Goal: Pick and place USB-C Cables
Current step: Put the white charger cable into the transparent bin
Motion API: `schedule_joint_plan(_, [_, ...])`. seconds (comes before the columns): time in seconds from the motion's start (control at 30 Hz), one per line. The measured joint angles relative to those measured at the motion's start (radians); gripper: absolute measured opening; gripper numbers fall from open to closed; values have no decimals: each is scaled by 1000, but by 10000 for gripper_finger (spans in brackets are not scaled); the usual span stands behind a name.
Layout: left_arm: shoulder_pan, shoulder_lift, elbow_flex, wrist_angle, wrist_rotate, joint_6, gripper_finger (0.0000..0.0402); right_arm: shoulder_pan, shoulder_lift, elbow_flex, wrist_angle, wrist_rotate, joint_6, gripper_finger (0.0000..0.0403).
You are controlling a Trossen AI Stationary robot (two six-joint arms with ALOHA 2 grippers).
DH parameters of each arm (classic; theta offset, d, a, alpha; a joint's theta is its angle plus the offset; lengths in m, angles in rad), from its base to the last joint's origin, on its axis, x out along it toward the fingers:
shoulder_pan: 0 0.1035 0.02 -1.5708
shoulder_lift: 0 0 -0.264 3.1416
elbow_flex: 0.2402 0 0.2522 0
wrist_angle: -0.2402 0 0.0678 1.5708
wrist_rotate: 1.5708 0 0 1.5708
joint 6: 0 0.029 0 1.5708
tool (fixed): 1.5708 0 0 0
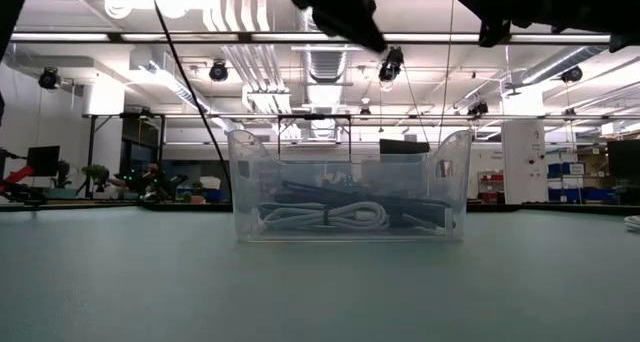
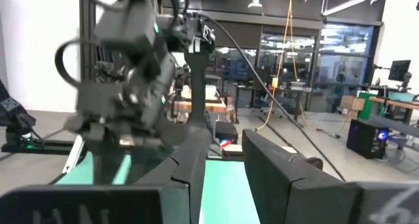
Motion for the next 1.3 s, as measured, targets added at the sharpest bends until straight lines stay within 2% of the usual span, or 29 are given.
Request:
schedule_joint_plan(0.23, [-45,-60,-51,43,-8,0,143,0,11,0,-4,-8,41,82])
schedule_joint_plan(0.5, [-62,-190,-261,250,-58,-27,143,0,11,0,-7,-9,92,86])
schedule_joint_plan(0.7, [-63,-298,-412,412,-119,-28,143,0,12,28,-70,-6,141,65])
schedule_joint_plan(0.83, [-63,-348,-477,488,-174,-26,143,0,21,83,-203,-6,195,42])
schedule_joint_plan(1.0, [-63,-377,-520,548,-196,-25,143,0,54,180,-469,-4,279,13])
schedule_joint_plan(1.3, [-63,-378,-521,543,-213,-21,143,0,157,354,-1001,2,490,9])
